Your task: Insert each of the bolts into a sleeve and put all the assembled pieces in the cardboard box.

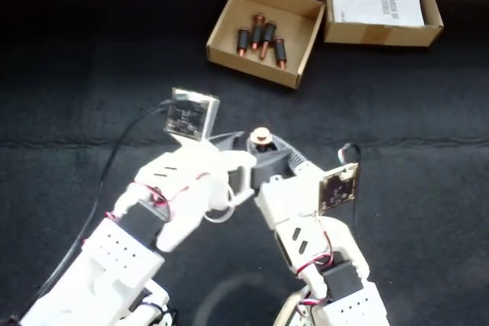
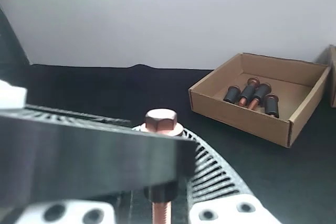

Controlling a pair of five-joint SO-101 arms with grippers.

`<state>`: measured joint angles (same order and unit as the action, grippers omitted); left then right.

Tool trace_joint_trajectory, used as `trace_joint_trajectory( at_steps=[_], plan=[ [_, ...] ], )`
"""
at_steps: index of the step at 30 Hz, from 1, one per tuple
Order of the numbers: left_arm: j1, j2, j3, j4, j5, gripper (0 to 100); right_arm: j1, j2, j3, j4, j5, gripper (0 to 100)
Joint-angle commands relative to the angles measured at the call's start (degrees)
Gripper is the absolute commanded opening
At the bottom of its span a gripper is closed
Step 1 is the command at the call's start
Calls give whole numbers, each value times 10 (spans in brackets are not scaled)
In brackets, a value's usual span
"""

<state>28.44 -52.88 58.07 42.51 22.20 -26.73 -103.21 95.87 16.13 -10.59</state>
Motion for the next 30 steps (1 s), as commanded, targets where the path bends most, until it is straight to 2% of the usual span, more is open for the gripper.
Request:
trace_joint_trajectory(
  at_steps=[1,7,16,21,24,28,30],
  plan=[
    [-33,5,8,48,1,316,51,-18,74,-16,2,7],
    [-92,5,8,77,1,316,80,-18,74,-16,2,7],
    [-261,5,20,74,1,316,128,-18,49,-13,2,7],
    [-284,-4,19,77,2,306,128,-18,51,-12,2,7],
    [-281,-37,22,77,1,213,128,-18,49,-12,2,7],
    [-281,-68,29,74,-2,8,128,-18,48,-12,2,7],
    [-281,-77,48,74,-2,23,128,-18,43,-11,1,7]
  ],
)
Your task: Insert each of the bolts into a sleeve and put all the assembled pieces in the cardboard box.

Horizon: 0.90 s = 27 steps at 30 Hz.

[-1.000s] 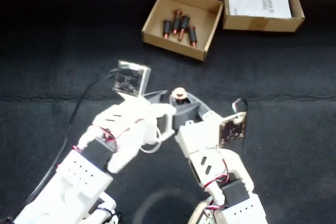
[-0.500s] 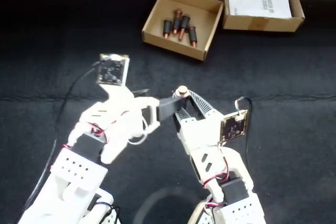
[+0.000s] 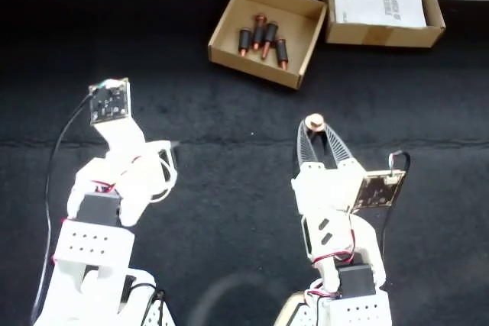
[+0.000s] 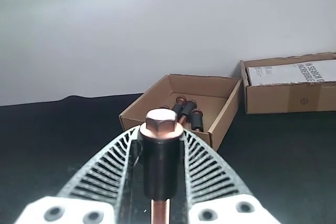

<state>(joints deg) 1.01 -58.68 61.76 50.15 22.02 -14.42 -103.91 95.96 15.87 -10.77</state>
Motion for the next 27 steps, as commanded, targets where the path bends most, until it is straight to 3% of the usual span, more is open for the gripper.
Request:
trace_joint_trajectory(
  at_steps=[1,7,12,27],
  plan=[
    [-8,-22,21,-3,0,16,5,-11,33,1,3,7],
    [-10,-29,80,-7,2,9,4,-10,-72,100,2,7],
    [-11,-29,135,-72,1,9,4,5,-138,134,3,7],
    [-33,-26,249,-206,2,9,3,391,-465,153,1,7]
  ],
)
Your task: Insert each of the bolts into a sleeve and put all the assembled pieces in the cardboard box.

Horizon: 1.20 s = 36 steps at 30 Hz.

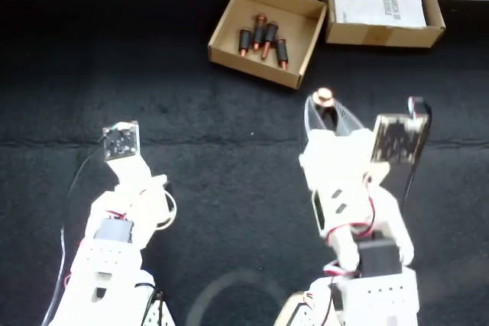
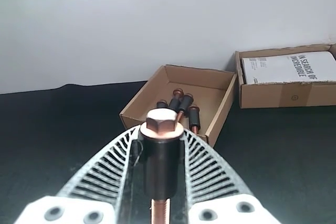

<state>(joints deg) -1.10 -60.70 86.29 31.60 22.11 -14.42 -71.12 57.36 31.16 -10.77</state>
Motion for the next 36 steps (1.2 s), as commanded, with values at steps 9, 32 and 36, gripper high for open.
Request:
trace_joint_trajectory(
  at_steps=[9,32,36],
  plan=[
    [-17,-5,5,-18,1,9,2,290,-241,-2,2,7],
    [-39,-5,5,-21,3,9,24,876,-770,-23,4,7],
    [-40,-5,5,-21,2,9,29,958,-809,-27,4,7]
  ],
)
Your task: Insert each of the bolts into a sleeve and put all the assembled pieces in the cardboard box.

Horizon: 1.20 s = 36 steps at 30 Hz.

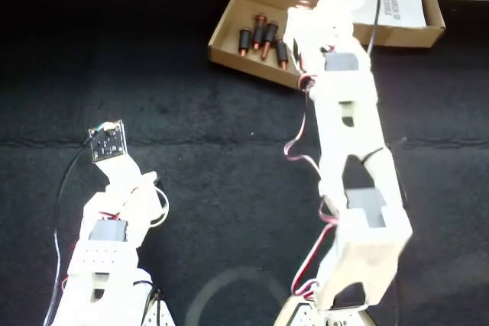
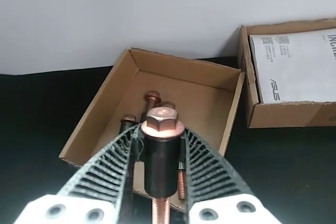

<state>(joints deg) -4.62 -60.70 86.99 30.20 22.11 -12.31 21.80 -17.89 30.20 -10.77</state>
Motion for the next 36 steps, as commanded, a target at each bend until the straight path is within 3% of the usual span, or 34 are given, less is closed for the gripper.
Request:
trace_joint_trajectory(
  at_steps=[1,16,28,36],
  plan=[
    [-5,-5,-2,-7,2,9,9,50,-64,-17,4,7],
    [-6,-5,-4,-8,0,9,24,320,-227,-38,3,7],
    [-7,-7,-3,-8,0,9,22,492,-463,-42,36,7],
    [-19,-6,-1,-33,2,9,24,567,-527,-35,40,26]
  ],
)
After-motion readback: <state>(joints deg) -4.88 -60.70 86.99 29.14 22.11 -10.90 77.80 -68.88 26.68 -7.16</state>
